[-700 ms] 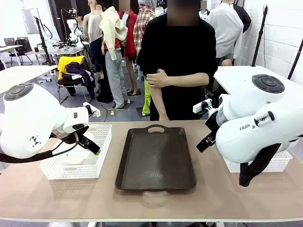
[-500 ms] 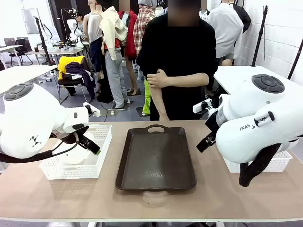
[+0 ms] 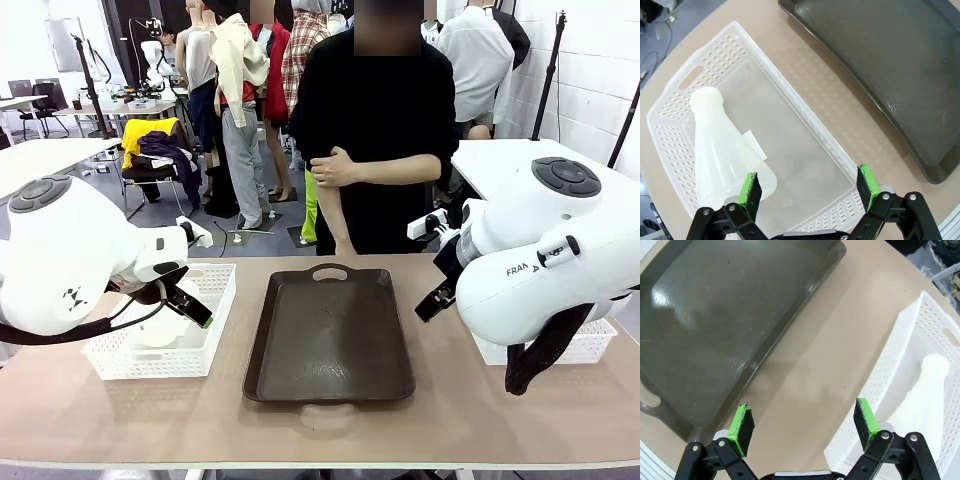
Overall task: Prepare the laboratory tools.
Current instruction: Pick up the Big flask that the person points to.
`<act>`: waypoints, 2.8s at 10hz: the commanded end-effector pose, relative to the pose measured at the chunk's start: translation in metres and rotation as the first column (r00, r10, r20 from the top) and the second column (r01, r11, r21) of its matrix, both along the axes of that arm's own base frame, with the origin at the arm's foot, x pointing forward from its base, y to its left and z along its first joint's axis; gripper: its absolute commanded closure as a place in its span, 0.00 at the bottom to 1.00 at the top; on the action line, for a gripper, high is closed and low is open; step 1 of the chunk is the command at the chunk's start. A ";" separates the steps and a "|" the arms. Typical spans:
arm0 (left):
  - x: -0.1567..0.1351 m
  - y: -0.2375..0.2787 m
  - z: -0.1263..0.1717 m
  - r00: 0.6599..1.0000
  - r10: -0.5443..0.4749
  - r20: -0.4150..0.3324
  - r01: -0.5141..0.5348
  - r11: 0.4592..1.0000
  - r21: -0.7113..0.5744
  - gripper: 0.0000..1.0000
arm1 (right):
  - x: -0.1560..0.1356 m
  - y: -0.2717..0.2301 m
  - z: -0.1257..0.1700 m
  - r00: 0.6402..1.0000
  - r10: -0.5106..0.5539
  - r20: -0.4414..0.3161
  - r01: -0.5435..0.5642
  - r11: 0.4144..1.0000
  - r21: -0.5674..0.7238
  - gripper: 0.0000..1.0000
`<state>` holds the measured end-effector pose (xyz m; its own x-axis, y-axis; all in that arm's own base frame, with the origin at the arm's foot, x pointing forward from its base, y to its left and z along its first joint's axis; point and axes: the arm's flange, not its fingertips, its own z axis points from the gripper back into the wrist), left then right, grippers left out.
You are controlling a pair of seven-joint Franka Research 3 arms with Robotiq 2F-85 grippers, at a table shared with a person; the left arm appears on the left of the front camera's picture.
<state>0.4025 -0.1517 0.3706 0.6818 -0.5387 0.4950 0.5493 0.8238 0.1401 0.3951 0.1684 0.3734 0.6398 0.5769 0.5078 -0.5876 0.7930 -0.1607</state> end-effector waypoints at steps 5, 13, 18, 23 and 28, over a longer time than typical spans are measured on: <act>0.000 0.001 0.000 1.000 0.002 0.001 -0.002 1.000 -0.001 0.00 | 0.000 0.000 0.000 1.000 0.000 0.000 0.000 1.000 0.001 0.00; -0.012 0.035 0.056 0.999 -0.036 -0.005 0.034 0.980 -0.195 0.00 | -0.016 -0.011 0.067 0.999 0.027 -0.030 -0.023 0.994 0.108 0.00; 0.004 0.087 0.091 0.956 -0.274 -0.100 0.170 0.801 -0.574 0.00 | -0.021 -0.075 0.113 0.997 0.057 -0.059 -0.026 0.901 0.433 0.00; 0.000 0.109 0.090 0.935 -0.339 -0.110 0.165 0.685 -0.710 0.00 | -0.019 -0.104 0.108 0.991 0.039 -0.130 0.031 0.867 0.498 0.00; 0.008 0.112 0.097 0.906 -0.391 -0.164 0.141 0.642 -0.753 0.00 | -0.003 -0.119 0.117 0.978 -0.010 -0.210 0.124 0.833 0.539 0.00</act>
